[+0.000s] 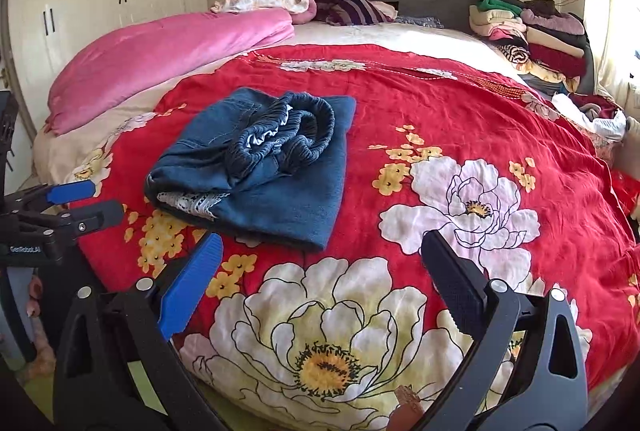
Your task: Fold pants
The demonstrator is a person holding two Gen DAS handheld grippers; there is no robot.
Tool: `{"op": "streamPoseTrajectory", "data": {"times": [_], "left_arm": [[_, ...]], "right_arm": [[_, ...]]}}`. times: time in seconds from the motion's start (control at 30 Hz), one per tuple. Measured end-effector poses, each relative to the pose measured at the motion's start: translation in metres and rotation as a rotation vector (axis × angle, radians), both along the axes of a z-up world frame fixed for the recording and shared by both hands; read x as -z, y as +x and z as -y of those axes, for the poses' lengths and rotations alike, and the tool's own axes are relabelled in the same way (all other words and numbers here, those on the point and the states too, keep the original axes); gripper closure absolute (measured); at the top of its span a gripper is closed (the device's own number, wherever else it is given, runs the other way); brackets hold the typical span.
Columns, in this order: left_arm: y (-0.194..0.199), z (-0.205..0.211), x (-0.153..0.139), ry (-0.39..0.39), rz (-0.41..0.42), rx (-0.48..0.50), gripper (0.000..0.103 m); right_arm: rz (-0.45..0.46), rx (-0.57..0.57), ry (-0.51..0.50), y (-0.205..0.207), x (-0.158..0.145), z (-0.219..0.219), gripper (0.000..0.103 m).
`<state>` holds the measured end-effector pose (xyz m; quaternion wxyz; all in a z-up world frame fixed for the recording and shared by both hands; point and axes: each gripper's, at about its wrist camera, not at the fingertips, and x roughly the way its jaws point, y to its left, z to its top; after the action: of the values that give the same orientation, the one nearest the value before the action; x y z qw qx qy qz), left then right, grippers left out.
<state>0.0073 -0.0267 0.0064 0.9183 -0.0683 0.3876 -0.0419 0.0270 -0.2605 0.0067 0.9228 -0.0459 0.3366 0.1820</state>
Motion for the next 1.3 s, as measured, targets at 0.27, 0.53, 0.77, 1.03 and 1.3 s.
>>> {"op": "streamPoseTrajectory", "data": {"times": [0.27, 0.53, 0.77, 1.03, 1.3], "left_arm": [[-0.0008, 0.0022, -0.0023, 0.011, 0.011, -0.003, 0.004], [-0.0024, 0.0042, -0.0038, 0.019, 0.011, -0.005, 0.004], [-0.0031, 0.0042, -0.0057, 0.019, 0.014, -0.005, 0.004], [-0.0035, 0.0024, -0.0065, 0.008, 0.012, -0.006, 0.004], [-0.0038, 0.0027, -0.0067, 0.007, 0.013, -0.004, 0.004]], "right_arm": [[-0.001, -0.001, 0.004, 0.0007, -0.0009, 0.0012, 0.009], [0.01, 0.007, 0.005, -0.0015, -0.0033, 0.0012, 0.009], [0.012, 0.011, 0.005, -0.0031, -0.0041, -0.0002, 0.009], [0.011, 0.012, 0.005, -0.0032, -0.0041, -0.0004, 0.009], [0.011, 0.011, 0.004, -0.0031, -0.0044, 0.0007, 0.009]]}}
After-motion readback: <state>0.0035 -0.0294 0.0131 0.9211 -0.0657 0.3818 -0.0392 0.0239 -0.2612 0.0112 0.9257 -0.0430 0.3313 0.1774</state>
